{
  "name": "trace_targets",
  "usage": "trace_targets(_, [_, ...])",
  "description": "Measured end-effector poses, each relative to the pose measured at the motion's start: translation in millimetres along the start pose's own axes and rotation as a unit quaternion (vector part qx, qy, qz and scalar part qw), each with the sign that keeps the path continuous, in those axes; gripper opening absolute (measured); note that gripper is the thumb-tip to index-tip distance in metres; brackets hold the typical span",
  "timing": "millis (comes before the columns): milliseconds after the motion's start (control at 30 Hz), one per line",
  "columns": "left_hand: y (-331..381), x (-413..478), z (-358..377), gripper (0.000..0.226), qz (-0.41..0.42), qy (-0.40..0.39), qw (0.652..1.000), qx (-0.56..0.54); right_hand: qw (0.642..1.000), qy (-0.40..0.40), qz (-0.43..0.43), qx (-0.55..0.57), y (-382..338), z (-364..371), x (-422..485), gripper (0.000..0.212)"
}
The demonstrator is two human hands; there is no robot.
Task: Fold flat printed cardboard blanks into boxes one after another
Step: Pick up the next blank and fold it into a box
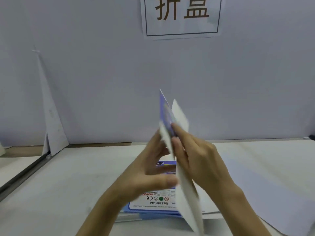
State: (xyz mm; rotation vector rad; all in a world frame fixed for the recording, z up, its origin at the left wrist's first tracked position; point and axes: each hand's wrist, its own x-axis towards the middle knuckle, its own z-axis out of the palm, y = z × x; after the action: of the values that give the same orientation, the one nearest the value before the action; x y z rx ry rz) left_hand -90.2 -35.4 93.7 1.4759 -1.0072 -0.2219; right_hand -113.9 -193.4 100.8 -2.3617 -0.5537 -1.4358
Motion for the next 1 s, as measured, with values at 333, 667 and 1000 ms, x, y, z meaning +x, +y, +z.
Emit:
trace_targets(333, [-13.5,9.2,24.6,0.098,-0.161,0.213,0.948,0.174,0.998,-0.053,-0.029,-0.004,5.9,18.8,-11.5,0.032])
trace_targets(667, [-18.0,8.5,3.7,0.063,-0.129,0.300,0.911,0.252,0.998,0.035,0.019,0.047,20.0,20.4,-12.5,0.054])
trace_targets(1000, [-4.5,12.4,5.4,0.071,-0.120,0.247,0.962,0.007,0.995,0.037,0.070,0.061,16.8,28.8,-21.7,0.046])
